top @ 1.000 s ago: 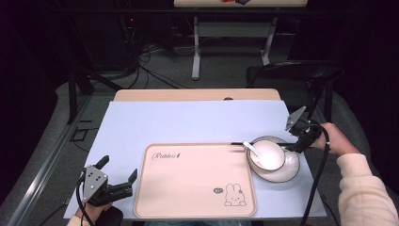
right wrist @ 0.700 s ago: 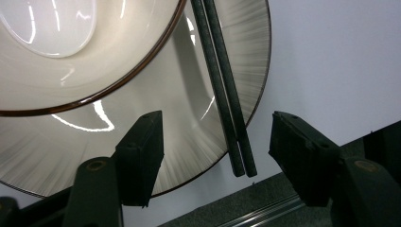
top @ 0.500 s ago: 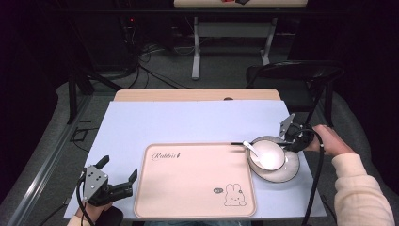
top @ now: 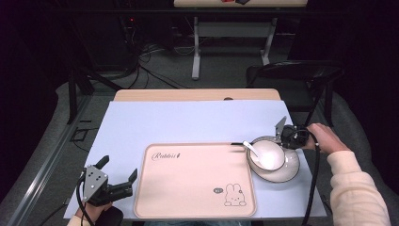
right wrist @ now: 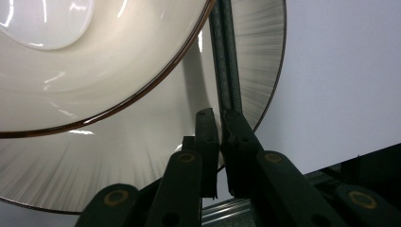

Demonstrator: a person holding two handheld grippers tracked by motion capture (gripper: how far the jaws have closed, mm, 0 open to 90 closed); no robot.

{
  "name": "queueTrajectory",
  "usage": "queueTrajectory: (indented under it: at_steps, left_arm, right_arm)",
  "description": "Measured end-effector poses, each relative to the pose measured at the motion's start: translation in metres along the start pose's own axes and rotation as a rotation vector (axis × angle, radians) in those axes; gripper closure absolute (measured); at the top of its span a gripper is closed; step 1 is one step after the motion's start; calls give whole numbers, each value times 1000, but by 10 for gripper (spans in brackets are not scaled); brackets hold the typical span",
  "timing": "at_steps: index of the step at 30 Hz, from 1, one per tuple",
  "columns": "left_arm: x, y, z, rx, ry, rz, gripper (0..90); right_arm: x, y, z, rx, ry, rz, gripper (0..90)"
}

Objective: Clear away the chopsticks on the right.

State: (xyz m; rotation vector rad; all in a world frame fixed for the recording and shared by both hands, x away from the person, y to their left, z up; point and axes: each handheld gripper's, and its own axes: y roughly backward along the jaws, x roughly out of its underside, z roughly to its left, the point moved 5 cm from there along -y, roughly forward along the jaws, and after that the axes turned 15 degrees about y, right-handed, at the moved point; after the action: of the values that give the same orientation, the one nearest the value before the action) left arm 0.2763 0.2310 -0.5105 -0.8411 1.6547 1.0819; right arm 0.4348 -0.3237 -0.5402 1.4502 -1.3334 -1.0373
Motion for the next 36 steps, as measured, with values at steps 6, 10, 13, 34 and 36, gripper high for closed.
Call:
queueTrajectory:
  at_steps: [6, 10, 13, 34, 36]
  left_arm:
    - [0, 0, 0, 0, -3, 1, 2]
    - [0, -1, 0, -1, -3, 4, 2]
    - [0, -1, -1, -1, -3, 5, 3]
    - [0, -1, -1, -1, -4, 3, 4]
    - [0, 0, -1, -1, -5, 3, 4]
  right_arm:
    - [0, 0, -1, 20, 1, 3, 849]
    - [-1, -1, -3, 31, 21, 17, 821]
    - [-1, 1, -7, 48, 36, 34, 815]
    - [-2, -10, -4, -23, 24, -5, 849]
    - [-2, -7, -3, -34, 5, -5, 855]
